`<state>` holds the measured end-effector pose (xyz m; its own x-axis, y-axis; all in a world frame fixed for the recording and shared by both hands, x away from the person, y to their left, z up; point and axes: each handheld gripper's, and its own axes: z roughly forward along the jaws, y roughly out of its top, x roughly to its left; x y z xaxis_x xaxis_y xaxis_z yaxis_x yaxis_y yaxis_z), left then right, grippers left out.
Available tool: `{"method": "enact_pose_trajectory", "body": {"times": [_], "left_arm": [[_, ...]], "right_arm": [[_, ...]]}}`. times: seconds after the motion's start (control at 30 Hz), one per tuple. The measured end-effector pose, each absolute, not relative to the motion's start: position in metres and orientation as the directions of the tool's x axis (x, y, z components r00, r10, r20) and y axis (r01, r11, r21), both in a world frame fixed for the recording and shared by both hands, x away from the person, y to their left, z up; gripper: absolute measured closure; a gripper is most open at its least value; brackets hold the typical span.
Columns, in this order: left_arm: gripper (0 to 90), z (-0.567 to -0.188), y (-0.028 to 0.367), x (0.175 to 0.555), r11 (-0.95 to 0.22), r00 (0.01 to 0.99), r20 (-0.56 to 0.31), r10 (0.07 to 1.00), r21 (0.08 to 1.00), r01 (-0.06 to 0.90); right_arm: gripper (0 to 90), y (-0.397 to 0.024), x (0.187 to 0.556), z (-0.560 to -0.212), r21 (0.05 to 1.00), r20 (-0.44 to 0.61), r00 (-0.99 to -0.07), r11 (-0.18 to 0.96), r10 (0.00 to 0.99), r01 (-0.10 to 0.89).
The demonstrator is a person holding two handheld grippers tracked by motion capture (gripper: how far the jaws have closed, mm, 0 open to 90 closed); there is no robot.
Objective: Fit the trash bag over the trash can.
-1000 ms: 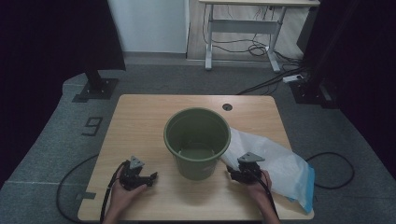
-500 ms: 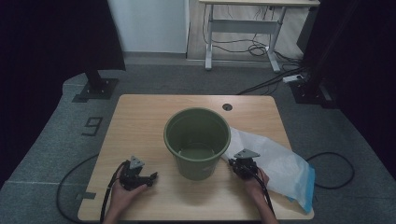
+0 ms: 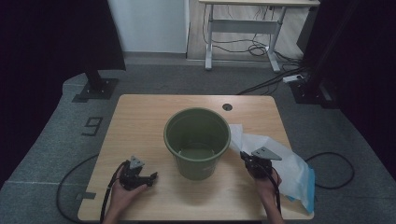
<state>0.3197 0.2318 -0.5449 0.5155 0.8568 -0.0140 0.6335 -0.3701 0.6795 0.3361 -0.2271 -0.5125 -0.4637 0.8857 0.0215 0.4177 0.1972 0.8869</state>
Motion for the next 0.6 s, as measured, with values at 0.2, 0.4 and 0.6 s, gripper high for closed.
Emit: {"method": "enact_pose_trajectory", "body": {"times": [0.2,0.4,0.6], "left_arm": [[18.7,-0.545,0.232,0.32,-0.37,0.515,-0.014,0.857,0.68,0.634],[18.7,-0.545,0.232,0.32,-0.37,0.515,-0.014,0.857,0.68,0.634],[18.7,-0.545,0.232,0.32,-0.37,0.515,-0.014,0.857,0.68,0.633]], "right_arm": [[88.7,-0.243,0.331,-0.501,0.92,0.087,-0.439,0.097,0.894,0.381],[88.8,-0.259,0.324,-0.488,0.939,0.159,-0.425,-0.003,0.891,0.345],[88.8,-0.265,0.319,-0.478,0.95,0.171,-0.424,-0.034,0.89,0.311]]}}
